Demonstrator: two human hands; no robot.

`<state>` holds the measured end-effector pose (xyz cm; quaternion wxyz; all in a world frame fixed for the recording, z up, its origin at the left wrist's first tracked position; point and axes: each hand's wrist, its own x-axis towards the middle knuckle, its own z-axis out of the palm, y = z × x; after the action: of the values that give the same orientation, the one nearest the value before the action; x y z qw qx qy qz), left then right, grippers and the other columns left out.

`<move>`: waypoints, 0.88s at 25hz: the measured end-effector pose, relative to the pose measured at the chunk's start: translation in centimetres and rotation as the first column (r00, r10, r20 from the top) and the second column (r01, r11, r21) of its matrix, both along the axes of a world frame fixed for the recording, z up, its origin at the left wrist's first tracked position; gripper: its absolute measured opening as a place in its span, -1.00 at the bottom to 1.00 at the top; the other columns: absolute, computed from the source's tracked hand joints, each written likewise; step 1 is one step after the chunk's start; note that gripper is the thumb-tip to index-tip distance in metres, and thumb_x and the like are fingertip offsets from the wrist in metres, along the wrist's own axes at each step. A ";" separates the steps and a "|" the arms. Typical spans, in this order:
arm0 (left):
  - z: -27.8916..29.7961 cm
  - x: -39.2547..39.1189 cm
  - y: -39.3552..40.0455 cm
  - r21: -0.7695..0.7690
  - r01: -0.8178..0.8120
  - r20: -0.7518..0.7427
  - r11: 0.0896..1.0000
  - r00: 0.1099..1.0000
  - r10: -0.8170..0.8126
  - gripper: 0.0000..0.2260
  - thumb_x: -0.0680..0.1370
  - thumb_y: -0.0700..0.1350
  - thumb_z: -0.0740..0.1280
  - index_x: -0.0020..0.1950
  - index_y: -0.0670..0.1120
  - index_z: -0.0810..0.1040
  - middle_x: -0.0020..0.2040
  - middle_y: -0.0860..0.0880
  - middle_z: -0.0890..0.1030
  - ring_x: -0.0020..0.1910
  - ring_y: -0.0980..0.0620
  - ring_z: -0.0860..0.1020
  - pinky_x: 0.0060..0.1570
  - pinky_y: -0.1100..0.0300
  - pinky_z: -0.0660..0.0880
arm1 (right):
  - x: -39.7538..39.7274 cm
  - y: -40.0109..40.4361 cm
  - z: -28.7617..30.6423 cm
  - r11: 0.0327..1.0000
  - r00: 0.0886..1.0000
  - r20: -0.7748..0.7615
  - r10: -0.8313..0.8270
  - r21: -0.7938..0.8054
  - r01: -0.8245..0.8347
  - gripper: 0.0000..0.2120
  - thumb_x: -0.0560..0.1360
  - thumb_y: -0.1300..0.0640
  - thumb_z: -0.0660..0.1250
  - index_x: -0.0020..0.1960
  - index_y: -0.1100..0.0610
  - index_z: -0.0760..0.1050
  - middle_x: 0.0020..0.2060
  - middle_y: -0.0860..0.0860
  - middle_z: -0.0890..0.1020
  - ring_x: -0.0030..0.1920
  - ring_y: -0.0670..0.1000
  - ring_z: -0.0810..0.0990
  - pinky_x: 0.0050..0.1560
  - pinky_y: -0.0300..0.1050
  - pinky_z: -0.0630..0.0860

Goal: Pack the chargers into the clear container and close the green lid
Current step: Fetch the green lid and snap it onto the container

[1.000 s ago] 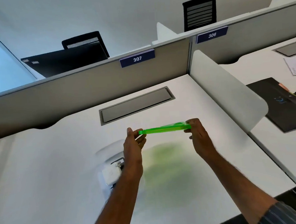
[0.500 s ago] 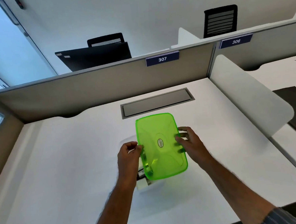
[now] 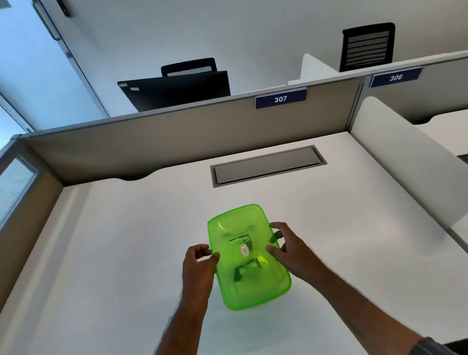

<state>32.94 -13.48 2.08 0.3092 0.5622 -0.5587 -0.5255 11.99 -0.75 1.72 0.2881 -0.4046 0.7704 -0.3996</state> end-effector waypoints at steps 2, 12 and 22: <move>-0.6 0.4 -0.4 0.035 -0.011 0.005 0.999 1.000 0.011 -0.78 0.50 -0.30 0.47 0.05 -0.06 0.56 0.02 -0.07 0.65 -0.14 0.03 0.61 -0.17 0.05 0.61 | 0.1 -0.1 -0.3 0.999 0.997 -0.068 0.034 0.016 -0.033 -0.55 0.54 0.00 0.38 0.37 -0.18 0.32 0.06 -0.08 0.55 -0.33 -0.04 0.53 -0.20 -0.11 0.50; -2.1 -0.9 -1.7 0.080 0.048 0.024 0.996 0.998 -0.050 -0.74 0.52 -0.28 0.45 0.19 -0.12 0.56 0.03 -0.06 0.68 -0.11 0.03 0.62 -0.10 0.01 0.60 | -1.2 -1.7 -1.9 1.000 0.995 -0.103 0.018 0.004 -0.017 -0.52 0.58 0.04 0.36 0.46 -0.11 0.33 0.00 -0.22 0.45 -0.24 -0.28 0.41 -0.13 -0.22 0.38; -4.0 -2.1 -3.8 0.094 0.020 0.056 0.995 0.998 -0.025 -0.83 0.56 -0.23 0.42 0.15 -0.14 0.61 0.02 -0.07 0.66 0.11 -0.18 0.65 0.16 -0.23 0.61 | -2.7 -3.4 -3.6 0.999 0.990 -0.132 0.043 0.016 -0.042 -0.62 0.53 -0.15 0.31 0.31 -0.25 0.33 -0.25 -0.07 0.49 -0.39 -0.15 0.44 -0.28 -0.15 0.44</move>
<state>30.81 -17.31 -1.87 0.2604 0.5845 -0.5486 -0.5381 9.24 -4.11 -1.86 0.2474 -0.4447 0.7816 -0.3607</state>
